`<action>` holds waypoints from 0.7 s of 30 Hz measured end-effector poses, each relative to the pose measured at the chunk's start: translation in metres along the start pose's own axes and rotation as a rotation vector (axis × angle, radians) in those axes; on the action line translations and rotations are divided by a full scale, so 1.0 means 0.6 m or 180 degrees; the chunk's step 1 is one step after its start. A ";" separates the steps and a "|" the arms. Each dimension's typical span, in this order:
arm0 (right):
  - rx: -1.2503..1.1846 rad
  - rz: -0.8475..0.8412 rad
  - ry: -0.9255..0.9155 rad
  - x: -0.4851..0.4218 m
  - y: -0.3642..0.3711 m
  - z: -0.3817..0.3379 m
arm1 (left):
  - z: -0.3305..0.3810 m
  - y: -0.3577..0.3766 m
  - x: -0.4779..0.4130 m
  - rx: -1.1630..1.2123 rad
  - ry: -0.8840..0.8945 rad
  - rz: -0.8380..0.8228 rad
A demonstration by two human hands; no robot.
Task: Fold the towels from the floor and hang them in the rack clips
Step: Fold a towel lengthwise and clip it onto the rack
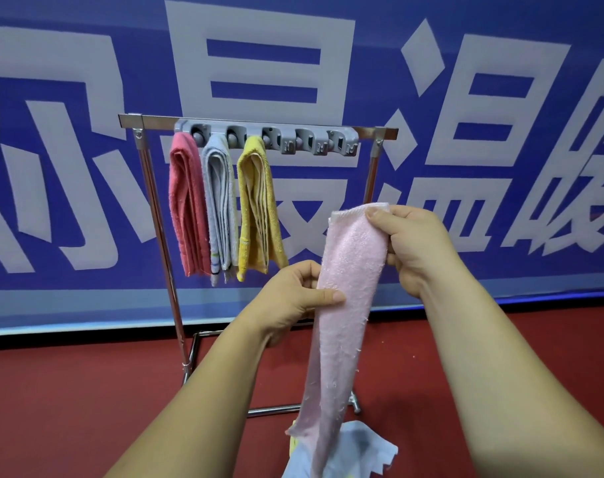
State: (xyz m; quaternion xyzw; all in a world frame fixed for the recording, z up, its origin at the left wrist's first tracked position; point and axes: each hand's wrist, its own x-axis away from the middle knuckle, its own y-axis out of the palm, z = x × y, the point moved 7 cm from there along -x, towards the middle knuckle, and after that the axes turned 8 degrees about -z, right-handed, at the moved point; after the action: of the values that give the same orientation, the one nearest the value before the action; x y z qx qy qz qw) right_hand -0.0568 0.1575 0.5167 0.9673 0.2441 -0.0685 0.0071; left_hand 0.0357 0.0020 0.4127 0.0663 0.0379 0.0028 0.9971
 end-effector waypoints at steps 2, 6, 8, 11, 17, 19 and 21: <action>-0.0037 0.0073 0.0046 -0.003 -0.001 -0.003 | 0.000 -0.002 0.000 0.0040 0.0013 0.0039; -0.0117 0.0151 -0.0007 -0.003 0.005 -0.023 | -0.004 0.001 0.005 0.0108 -0.0006 0.0044; -0.0133 0.0212 -0.0014 -0.004 0.006 -0.028 | -0.015 0.002 0.007 0.0212 -0.0021 0.0058; 0.0020 0.0337 0.0007 -0.008 0.001 -0.033 | -0.029 -0.002 0.011 0.0147 -0.0103 0.0191; 0.0119 0.0373 0.0243 -0.083 -0.015 -0.029 | -0.034 0.003 -0.002 0.0369 -0.0228 0.0392; 0.0188 -0.0056 0.0664 -0.079 -0.011 0.031 | -0.054 0.003 -0.007 0.0653 -0.0452 0.0450; 0.0373 -0.0516 0.1285 -0.040 -0.012 0.143 | -0.089 -0.002 -0.005 0.1018 -0.0714 0.0626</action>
State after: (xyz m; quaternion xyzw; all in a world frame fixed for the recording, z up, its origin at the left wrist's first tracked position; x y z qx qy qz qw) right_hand -0.0922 0.1486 0.4349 0.9374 0.3131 0.1120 -0.1036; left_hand 0.0288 0.0080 0.3597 0.2269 -0.0799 0.0866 0.9668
